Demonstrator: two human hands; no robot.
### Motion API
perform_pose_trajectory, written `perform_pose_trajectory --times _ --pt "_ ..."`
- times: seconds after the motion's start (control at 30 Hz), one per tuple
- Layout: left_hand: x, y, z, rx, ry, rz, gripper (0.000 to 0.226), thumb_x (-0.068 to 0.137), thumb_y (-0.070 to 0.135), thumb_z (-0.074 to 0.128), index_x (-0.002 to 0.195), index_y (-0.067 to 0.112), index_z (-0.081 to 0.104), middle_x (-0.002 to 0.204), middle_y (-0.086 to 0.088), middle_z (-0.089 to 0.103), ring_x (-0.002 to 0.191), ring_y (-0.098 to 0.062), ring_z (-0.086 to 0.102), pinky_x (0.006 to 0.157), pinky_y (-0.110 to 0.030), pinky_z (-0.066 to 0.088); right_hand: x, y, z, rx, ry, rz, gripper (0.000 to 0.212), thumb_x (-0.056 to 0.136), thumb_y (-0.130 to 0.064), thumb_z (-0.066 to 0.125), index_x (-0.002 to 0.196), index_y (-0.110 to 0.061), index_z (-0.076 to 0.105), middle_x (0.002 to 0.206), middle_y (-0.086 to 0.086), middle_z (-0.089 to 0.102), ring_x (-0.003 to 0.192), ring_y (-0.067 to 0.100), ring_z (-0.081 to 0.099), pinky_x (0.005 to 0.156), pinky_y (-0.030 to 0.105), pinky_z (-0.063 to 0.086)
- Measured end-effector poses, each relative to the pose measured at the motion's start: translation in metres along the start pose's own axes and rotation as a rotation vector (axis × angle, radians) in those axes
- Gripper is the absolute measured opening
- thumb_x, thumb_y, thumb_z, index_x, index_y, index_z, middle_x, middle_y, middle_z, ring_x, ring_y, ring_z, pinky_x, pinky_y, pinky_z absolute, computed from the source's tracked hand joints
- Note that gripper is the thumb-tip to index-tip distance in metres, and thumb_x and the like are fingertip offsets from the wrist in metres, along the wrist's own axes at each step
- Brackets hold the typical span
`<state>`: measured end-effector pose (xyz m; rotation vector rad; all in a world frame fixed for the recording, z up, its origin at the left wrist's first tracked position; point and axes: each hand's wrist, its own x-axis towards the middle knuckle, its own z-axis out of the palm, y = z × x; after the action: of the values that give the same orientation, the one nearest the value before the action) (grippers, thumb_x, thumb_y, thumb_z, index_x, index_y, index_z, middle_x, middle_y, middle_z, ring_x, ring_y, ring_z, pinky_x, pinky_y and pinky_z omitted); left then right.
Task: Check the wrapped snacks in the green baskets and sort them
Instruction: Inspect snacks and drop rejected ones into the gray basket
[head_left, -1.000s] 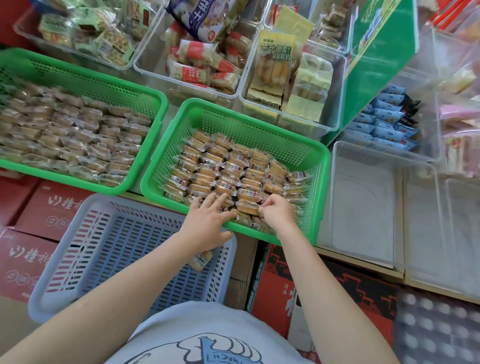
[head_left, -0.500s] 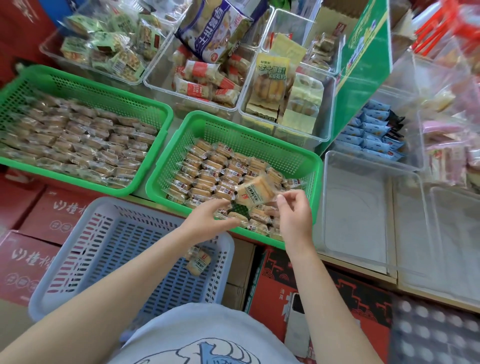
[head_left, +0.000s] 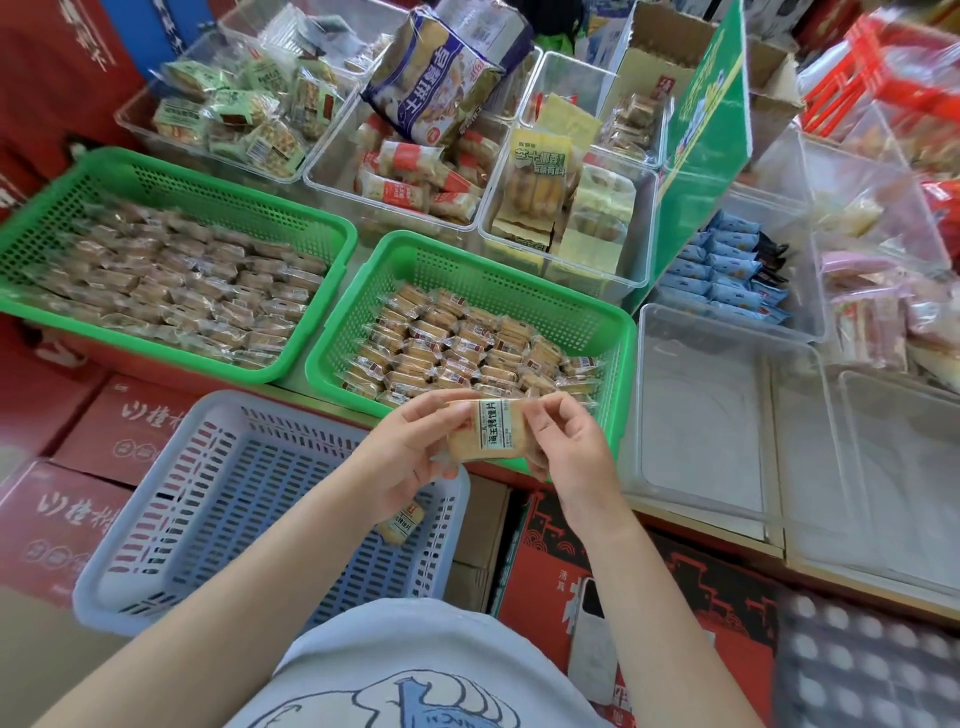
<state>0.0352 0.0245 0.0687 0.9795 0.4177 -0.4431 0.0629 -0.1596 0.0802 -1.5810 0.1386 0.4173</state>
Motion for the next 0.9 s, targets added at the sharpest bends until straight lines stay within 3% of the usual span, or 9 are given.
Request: perform_pose_trajectory --times 0.1,0.2,0.3,0.37,0.47,0.53,0.7,0.83,0.9 --pt "-0.010 0.001 0.001 -0.121 -0.022 0.021 0.025 0.085 0.022 0.067 0.107 0.015 0.076 0.103 -0.016 0.072 0.077 -0.024 0.060 0.054 -0.022 0.052 -0.006 0.000 -0.001 0.020 0.031 -0.014 0.023 0.104 -0.024 0.050 0.086 -0.009 0.053 0.067 0.008 0.053 0.051 0.013 0.036 0.048 0.028 0.028" --pt "-0.019 -0.001 0.003 -0.128 -0.059 0.036 0.019 0.085 0.019 0.065 0.095 0.019 0.081 0.097 -0.013 0.074 0.072 -0.018 0.068 0.054 -0.022 0.055 -0.013 0.003 0.001 0.060 0.064 0.022 0.026 0.106 -0.023 0.046 0.083 -0.015 0.052 0.072 0.005 0.060 0.058 0.014 0.045 0.052 0.027 0.036" --pt "-0.026 -0.002 0.002 -0.109 -0.123 0.045 0.020 0.085 0.021 0.074 0.103 0.012 0.076 0.098 -0.014 0.073 0.075 -0.019 0.071 0.058 -0.024 0.058 -0.020 0.002 0.003 0.210 0.038 0.074 0.026 0.107 -0.023 0.043 0.083 -0.016 0.051 0.078 0.007 0.063 0.064 0.016 0.052 0.054 0.026 0.039" --pt "-0.028 -0.003 -0.001 -0.098 -0.126 0.048 0.027 0.084 0.022 0.074 0.107 0.009 0.071 0.101 -0.016 0.072 0.079 -0.021 0.072 0.060 -0.027 0.060 -0.024 -0.001 0.004 0.244 0.021 0.079 0.023 0.107 -0.021 0.042 0.087 -0.016 0.053 0.082 0.004 0.067 0.072 0.018 0.059 0.059 0.028 0.043" --pt "-0.030 -0.006 -0.006 -0.109 -0.081 0.052 0.014 0.089 0.017 0.066 0.100 0.011 0.071 0.099 -0.016 0.072 0.077 -0.021 0.072 0.059 -0.029 0.059 -0.026 -0.002 0.002 0.323 -0.047 0.094 0.012 0.103 -0.020 0.048 0.106 -0.016 0.059 0.093 0.004 0.069 0.086 0.018 0.065 0.069 0.032 0.052" --pt "-0.032 -0.008 -0.007 -0.132 -0.067 0.049 0.016 0.089 0.016 0.062 0.101 0.009 0.070 0.097 -0.016 0.072 0.073 -0.020 0.071 0.057 -0.028 0.059 -0.028 -0.004 -0.001 0.356 -0.115 0.116 0.022 0.096 -0.024 0.056 0.115 -0.011 0.058 0.100 0.008 0.069 0.092 0.021 0.066 0.070 0.031 0.053" --pt "-0.038 -0.012 -0.002 -0.146 0.004 -0.011 0.015 0.095 0.013 0.058 0.101 0.005 0.068 0.086 -0.014 0.076 0.060 -0.016 0.070 0.050 -0.024 0.057 -0.035 -0.001 0.003 0.477 -0.152 0.116 0.006 0.090 -0.015 0.060 0.086 -0.014 0.056 0.094 0.008 0.070 0.102 0.029 0.069 0.070 0.042 0.048" --pt "-0.036 -0.013 0.003 -0.066 0.069 -0.005 0.026 0.101 0.019 0.056 0.124 0.008 0.061 0.107 -0.011 0.076 0.088 -0.021 0.073 0.060 -0.032 0.061 -0.034 0.000 0.011 0.566 -0.017 0.190 0.014 0.098 -0.010 0.053 0.084 -0.009 0.053 0.092 0.014 0.069 0.086 0.026 0.070 0.064 0.031 0.060" --pt "-0.035 -0.013 0.001 -0.004 0.032 0.025 0.045 0.093 0.031 0.070 0.133 0.016 0.057 0.123 -0.008 0.071 0.104 -0.023 0.071 0.070 -0.035 0.061 -0.032 0.002 0.011 0.553 0.050 0.214 0.011 0.100 -0.010 0.053 0.088 -0.007 0.053 0.094 0.016 0.069 0.082 0.025 0.070 0.065 0.030 0.060"
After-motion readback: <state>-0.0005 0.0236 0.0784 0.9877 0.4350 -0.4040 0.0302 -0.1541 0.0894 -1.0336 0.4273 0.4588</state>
